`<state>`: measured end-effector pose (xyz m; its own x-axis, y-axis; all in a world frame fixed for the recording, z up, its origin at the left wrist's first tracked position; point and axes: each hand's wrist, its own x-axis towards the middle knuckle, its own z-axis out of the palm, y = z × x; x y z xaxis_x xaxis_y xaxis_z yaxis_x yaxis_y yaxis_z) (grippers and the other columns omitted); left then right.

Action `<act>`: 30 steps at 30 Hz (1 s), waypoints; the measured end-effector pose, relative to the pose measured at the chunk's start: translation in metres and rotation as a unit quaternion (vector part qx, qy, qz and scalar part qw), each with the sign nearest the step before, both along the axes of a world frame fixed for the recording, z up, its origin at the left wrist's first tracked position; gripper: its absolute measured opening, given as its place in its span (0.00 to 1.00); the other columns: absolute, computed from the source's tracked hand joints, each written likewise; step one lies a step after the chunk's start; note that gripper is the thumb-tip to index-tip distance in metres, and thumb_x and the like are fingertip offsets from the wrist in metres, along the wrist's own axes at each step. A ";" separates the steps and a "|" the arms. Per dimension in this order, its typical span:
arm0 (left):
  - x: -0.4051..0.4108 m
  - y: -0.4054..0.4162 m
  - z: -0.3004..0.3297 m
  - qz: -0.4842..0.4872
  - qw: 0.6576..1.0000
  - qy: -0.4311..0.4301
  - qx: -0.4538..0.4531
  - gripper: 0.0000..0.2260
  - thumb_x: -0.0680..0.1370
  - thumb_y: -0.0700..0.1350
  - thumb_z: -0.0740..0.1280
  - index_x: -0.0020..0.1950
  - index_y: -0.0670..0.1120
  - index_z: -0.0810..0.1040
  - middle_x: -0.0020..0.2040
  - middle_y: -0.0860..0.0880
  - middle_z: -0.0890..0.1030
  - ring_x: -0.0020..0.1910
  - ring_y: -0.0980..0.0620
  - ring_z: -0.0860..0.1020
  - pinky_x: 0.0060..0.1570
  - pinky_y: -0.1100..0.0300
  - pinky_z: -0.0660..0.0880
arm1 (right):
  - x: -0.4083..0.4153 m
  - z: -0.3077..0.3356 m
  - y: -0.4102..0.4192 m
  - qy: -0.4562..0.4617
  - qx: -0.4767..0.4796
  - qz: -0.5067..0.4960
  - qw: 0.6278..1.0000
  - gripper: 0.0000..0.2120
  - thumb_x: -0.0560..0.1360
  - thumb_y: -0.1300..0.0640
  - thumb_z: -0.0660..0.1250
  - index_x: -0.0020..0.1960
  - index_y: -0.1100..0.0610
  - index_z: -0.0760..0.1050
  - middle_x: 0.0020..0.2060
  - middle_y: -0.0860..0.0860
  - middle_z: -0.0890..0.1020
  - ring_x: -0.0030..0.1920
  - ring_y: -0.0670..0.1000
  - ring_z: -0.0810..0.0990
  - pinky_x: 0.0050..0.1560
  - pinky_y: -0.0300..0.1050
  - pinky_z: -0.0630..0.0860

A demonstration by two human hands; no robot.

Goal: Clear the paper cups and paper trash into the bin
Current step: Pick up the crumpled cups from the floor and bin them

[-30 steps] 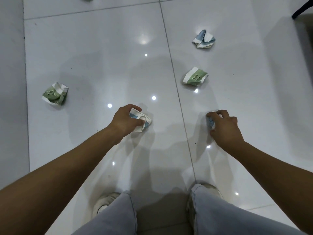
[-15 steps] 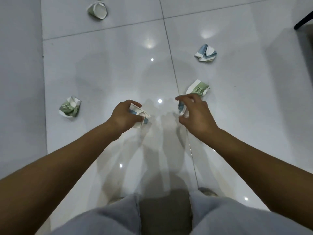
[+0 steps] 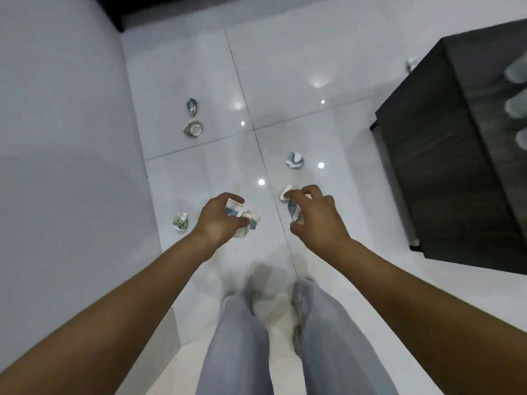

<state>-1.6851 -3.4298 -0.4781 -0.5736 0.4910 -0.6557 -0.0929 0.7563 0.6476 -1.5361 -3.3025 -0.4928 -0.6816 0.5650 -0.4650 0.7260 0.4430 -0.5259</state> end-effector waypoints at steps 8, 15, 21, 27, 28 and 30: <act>0.039 0.008 0.201 -0.056 0.997 0.056 0.020 0.13 0.72 0.38 0.72 0.54 0.48 0.75 0.53 0.46 0.75 0.46 0.50 0.73 0.32 0.68 0.68 | 0.043 0.215 -0.013 -0.001 0.027 -0.054 0.998 0.28 0.71 0.65 0.65 0.67 0.46 0.68 0.65 0.50 0.67 0.59 0.57 0.66 0.52 0.49 0.75; 0.088 0.027 0.282 -0.158 0.983 0.044 0.083 0.14 0.73 0.38 0.71 0.57 0.46 0.76 0.54 0.47 0.74 0.48 0.50 0.73 0.33 0.68 0.69 | 0.119 0.290 -0.037 -0.046 0.105 -0.143 0.983 0.27 0.71 0.66 0.64 0.66 0.46 0.68 0.65 0.49 0.67 0.59 0.57 0.67 0.50 0.48 0.75; 0.170 0.052 0.330 -0.286 0.950 0.032 0.122 0.17 0.72 0.35 0.70 0.60 0.45 0.75 0.56 0.46 0.73 0.50 0.50 0.73 0.40 0.64 0.72 | 0.212 0.335 -0.056 -0.067 0.126 -0.262 0.955 0.29 0.72 0.62 0.68 0.69 0.45 0.67 0.66 0.49 0.67 0.61 0.57 0.67 0.57 0.51 0.76; 0.286 0.083 0.359 -0.421 0.895 0.020 0.148 0.19 0.71 0.33 0.71 0.60 0.45 0.74 0.56 0.44 0.74 0.51 0.47 0.74 0.46 0.58 0.77 | 0.330 0.376 -0.071 -0.068 0.160 -0.389 0.905 0.29 0.72 0.62 0.69 0.70 0.45 0.66 0.66 0.49 0.68 0.62 0.57 0.67 0.56 0.50 0.76; 0.308 0.089 0.361 -0.447 0.881 0.026 0.153 0.18 0.71 0.33 0.71 0.59 0.44 0.75 0.56 0.44 0.75 0.51 0.47 0.74 0.48 0.57 0.76 | 0.350 0.380 -0.074 -0.067 0.161 -0.407 0.897 0.29 0.72 0.62 0.69 0.70 0.45 0.66 0.66 0.49 0.68 0.62 0.57 0.67 0.55 0.50 0.77; 0.357 0.100 0.367 -0.492 0.854 0.037 0.164 0.18 0.71 0.34 0.71 0.59 0.45 0.75 0.55 0.44 0.76 0.50 0.48 0.75 0.46 0.58 0.75 | 0.395 0.387 -0.082 -0.069 0.162 -0.440 0.881 0.28 0.72 0.63 0.68 0.69 0.45 0.67 0.65 0.50 0.68 0.61 0.57 0.68 0.54 0.50 0.77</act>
<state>-1.3285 -3.3293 -0.1112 0.1885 0.9094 -0.3707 0.5330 0.2223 0.8164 -1.1411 -3.3847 -0.1059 0.1364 0.9646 -0.2256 0.9105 -0.2118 -0.3551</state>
